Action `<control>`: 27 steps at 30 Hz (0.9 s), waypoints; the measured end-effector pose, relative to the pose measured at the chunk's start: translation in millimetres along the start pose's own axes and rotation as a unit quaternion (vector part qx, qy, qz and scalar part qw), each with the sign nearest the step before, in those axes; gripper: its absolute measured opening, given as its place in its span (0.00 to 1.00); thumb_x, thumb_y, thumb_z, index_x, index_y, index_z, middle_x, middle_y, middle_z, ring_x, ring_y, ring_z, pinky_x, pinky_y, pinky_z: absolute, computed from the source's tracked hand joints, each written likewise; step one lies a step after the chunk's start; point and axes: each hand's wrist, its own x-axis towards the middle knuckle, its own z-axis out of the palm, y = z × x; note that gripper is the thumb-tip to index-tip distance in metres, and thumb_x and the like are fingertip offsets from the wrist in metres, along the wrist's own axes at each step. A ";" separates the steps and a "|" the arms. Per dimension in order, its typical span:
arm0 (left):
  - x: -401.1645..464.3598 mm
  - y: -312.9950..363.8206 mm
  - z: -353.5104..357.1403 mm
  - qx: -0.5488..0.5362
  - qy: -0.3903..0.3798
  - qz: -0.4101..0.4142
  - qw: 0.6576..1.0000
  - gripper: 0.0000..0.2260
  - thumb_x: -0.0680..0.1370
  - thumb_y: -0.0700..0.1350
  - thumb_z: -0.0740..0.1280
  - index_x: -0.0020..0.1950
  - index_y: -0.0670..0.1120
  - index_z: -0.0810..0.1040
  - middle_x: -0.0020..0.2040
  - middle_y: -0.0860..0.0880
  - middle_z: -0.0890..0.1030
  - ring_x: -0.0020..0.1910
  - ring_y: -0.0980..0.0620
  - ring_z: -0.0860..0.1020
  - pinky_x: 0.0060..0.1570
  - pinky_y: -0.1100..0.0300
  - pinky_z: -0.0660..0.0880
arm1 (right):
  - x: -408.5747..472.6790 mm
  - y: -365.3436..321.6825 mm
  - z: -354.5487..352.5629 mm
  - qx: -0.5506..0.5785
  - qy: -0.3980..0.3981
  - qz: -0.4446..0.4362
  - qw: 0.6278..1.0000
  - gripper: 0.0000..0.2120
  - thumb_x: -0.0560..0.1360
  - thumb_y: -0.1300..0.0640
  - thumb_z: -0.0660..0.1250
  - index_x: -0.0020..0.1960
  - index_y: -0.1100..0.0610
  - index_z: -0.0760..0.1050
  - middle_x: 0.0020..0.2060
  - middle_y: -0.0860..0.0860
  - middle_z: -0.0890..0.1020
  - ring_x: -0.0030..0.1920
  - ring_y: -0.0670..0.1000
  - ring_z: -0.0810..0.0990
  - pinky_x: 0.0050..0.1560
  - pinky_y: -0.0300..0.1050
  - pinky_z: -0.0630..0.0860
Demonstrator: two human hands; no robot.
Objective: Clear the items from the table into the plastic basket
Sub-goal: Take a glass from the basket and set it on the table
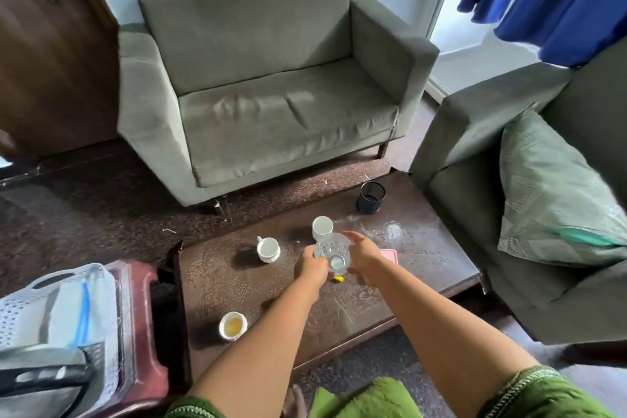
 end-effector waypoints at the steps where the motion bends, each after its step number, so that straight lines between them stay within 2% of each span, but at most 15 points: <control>1: 6.3 -0.5 8.7 -0.009 -0.012 -0.007 1.000 0.15 0.74 0.40 0.62 0.59 0.52 0.76 0.49 0.46 0.83 0.40 0.47 0.82 0.36 0.58 0.80 | 5.9 3.9 -5.8 -0.006 0.010 0.005 1.000 0.30 0.75 0.68 0.47 0.70 0.45 0.69 0.58 0.55 0.77 0.35 0.51 0.76 0.22 0.38 0.71; 2: 13.5 -0.3 16.9 -0.011 -0.021 -0.015 1.000 0.16 0.74 0.41 0.62 0.60 0.52 0.76 0.48 0.46 0.83 0.41 0.46 0.82 0.37 0.57 0.80 | 13.3 8.1 -10.7 -0.009 0.022 0.009 1.000 0.30 0.75 0.68 0.47 0.71 0.47 0.68 0.54 0.55 0.77 0.33 0.51 0.74 0.24 0.38 0.69; 4: 32.2 0.5 33.4 -0.003 -0.042 -0.020 0.999 0.17 0.74 0.41 0.61 0.61 0.54 0.75 0.50 0.46 0.83 0.43 0.46 0.82 0.38 0.56 0.79 | 32.2 14.3 -19.7 -0.003 0.048 0.028 0.998 0.27 0.76 0.67 0.48 0.72 0.50 0.66 0.51 0.57 0.77 0.38 0.54 0.76 0.32 0.43 0.71; 7: 61.9 4.0 57.9 -0.004 -0.077 -0.031 0.997 0.20 0.73 0.41 0.58 0.62 0.57 0.73 0.53 0.46 0.82 0.45 0.46 0.79 0.42 0.54 0.77 | 65.2 17.5 -31.4 0.035 0.065 0.057 0.996 0.25 0.77 0.66 0.49 0.70 0.52 0.68 0.56 0.57 0.79 0.49 0.57 0.79 0.47 0.51 0.79; 9: 102.3 -7.0 76.9 0.002 -0.071 -0.037 0.997 0.20 0.69 0.43 0.59 0.59 0.59 0.75 0.52 0.46 0.82 0.46 0.46 0.80 0.48 0.49 0.80 | 95.4 22.8 -38.6 0.049 0.066 0.064 0.995 0.23 0.76 0.65 0.52 0.69 0.53 0.70 0.57 0.56 0.80 0.54 0.57 0.80 0.54 0.53 0.80; 11: 145.8 -21.8 94.7 0.014 -0.072 -0.048 0.996 0.20 0.67 0.45 0.60 0.55 0.63 0.74 0.51 0.48 0.82 0.49 0.43 0.81 0.52 0.42 0.80 | 125.2 27.6 -45.8 0.060 0.063 0.065 0.994 0.22 0.76 0.65 0.54 0.67 0.53 0.72 0.56 0.55 0.81 0.53 0.57 0.80 0.48 0.49 0.79; 13: 165.1 -20.7 104.6 0.020 -0.083 -0.054 0.995 0.20 0.67 0.44 0.60 0.54 0.64 0.73 0.53 0.47 0.82 0.51 0.40 0.81 0.50 0.40 0.80 | 139.5 23.0 -51.9 0.059 0.063 0.060 0.994 0.22 0.76 0.66 0.52 0.64 0.54 0.74 0.56 0.55 0.81 0.51 0.57 0.80 0.44 0.49 0.77; 16: 150.7 11.5 103.1 0.006 -0.096 -0.053 0.994 0.24 0.69 0.40 0.57 0.62 0.59 0.72 0.55 0.45 0.80 0.52 0.40 0.80 0.45 0.47 0.81 | 154.3 16.9 -54.8 0.051 0.072 0.059 0.994 0.23 0.76 0.68 0.51 0.64 0.54 0.74 0.55 0.56 0.80 0.45 0.56 0.79 0.40 0.49 0.74; 19: 148.1 28.9 97.5 0.021 -0.092 -0.047 0.994 0.21 0.74 0.38 0.56 0.62 0.56 0.73 0.54 0.46 0.80 0.44 0.45 0.80 0.42 0.53 0.81 | 169.3 16.9 -48.2 0.022 0.083 0.048 0.995 0.24 0.76 0.68 0.51 0.66 0.54 0.73 0.57 0.56 0.80 0.47 0.57 0.80 0.45 0.51 0.77; 21: 154.7 33.8 92.5 0.037 -0.079 -0.036 0.996 0.20 0.73 0.40 0.56 0.62 0.55 0.75 0.53 0.47 0.81 0.44 0.45 0.82 0.45 0.50 0.82 | 175.0 12.1 -41.9 0.003 0.095 0.029 0.995 0.24 0.76 0.68 0.52 0.66 0.54 0.74 0.58 0.55 0.81 0.52 0.57 0.80 0.52 0.51 0.78; 22: 160.0 37.1 89.6 0.051 -0.073 -0.025 0.996 0.21 0.73 0.41 0.57 0.62 0.55 0.75 0.52 0.48 0.82 0.45 0.46 0.82 0.47 0.48 0.82 | 177.7 7.4 -38.4 0.001 0.103 0.019 0.994 0.23 0.76 0.67 0.52 0.66 0.53 0.74 0.58 0.55 0.81 0.52 0.56 0.80 0.51 0.49 0.77; 25: 170.4 63.0 81.8 0.034 -0.061 0.001 0.998 0.19 0.76 0.38 0.58 0.65 0.51 0.74 0.54 0.49 0.81 0.49 0.48 0.82 0.52 0.49 0.81 | 187.6 -12.1 -29.9 0.025 0.112 -0.007 0.993 0.22 0.77 0.67 0.54 0.66 0.53 0.73 0.57 0.54 0.81 0.49 0.53 0.78 0.37 0.40 0.72; 27: 180.9 81.0 77.1 0.032 -0.069 0.017 0.997 0.20 0.79 0.35 0.56 0.69 0.46 0.69 0.59 0.45 0.77 0.56 0.46 0.78 0.58 0.51 0.77 | 198.3 -26.5 -26.3 0.056 0.109 -0.016 0.992 0.22 0.76 0.68 0.56 0.67 0.54 0.73 0.57 0.54 0.81 0.49 0.52 0.78 0.35 0.40 0.71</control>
